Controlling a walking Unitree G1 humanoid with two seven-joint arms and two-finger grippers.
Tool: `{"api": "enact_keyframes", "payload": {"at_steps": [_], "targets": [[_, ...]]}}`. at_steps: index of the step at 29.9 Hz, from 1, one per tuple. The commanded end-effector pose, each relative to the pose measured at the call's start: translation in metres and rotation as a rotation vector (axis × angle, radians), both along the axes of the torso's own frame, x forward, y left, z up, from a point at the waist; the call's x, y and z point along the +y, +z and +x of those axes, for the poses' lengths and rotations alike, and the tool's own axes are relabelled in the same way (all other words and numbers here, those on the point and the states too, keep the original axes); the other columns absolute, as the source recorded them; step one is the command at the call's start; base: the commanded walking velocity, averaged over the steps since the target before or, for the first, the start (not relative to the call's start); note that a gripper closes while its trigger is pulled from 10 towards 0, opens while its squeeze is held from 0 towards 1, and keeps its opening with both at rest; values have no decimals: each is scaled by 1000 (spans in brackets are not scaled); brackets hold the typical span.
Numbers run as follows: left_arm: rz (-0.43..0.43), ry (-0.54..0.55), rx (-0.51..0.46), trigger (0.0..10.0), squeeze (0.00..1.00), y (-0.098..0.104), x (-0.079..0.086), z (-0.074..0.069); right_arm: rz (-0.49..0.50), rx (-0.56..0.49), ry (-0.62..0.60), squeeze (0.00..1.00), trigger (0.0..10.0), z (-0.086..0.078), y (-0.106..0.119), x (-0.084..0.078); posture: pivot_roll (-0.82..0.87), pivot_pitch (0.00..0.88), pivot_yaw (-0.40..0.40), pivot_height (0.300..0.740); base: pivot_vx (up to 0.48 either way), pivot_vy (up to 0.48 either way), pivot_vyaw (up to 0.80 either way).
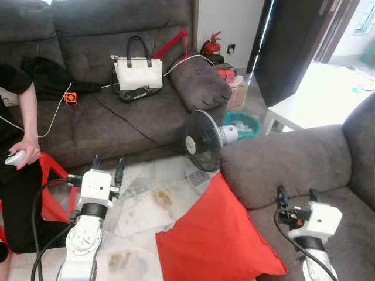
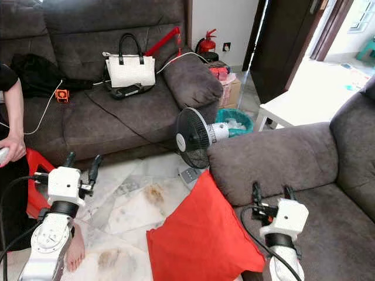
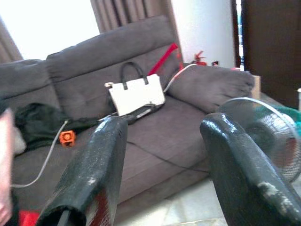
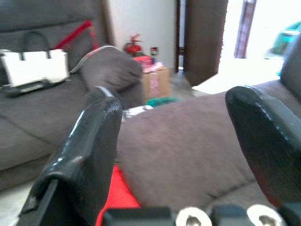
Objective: Move the pillow to the sofa from floor
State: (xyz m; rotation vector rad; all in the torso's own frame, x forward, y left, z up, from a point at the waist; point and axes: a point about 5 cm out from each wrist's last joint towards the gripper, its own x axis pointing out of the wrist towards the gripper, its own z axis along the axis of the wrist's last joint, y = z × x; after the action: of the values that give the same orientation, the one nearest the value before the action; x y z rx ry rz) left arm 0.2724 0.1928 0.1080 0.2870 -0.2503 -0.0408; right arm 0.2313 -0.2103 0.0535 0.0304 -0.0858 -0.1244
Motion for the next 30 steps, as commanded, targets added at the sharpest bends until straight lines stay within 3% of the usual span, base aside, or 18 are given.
{"api": "enact_keyframes", "payload": {"at_steps": [1,8,13,19,26,30], "targets": [[1,-1,-3,10000,0,7,4,6,20,-12,3,0,10000,1,4,4,94,0,-9,740,0,0,0],[-13,48,22,10000,0,4,5,17,63,8,-35,0,10000,1,3,8,46,0,-14,740,0,0,0],[-50,34,30,10000,0,6,-11,23,67,30,-69,0,10000,3,6,-9,84,0,-16,740,0,0,0],[-50,6,32,10000,0,7,-18,29,53,36,-33,0,10000,13,9,-4,96,0,-29,740,0,0,0],[-22,-68,52,10000,0,4,-40,33,42,33,-75,0,10000,10,14,-19,52,0,-17,740,0,0,0],[-26,-57,51,10000,0,3,-40,34,43,43,-58,0,10000,11,12,-18,69,0,-36,740,0,0,0]]}}
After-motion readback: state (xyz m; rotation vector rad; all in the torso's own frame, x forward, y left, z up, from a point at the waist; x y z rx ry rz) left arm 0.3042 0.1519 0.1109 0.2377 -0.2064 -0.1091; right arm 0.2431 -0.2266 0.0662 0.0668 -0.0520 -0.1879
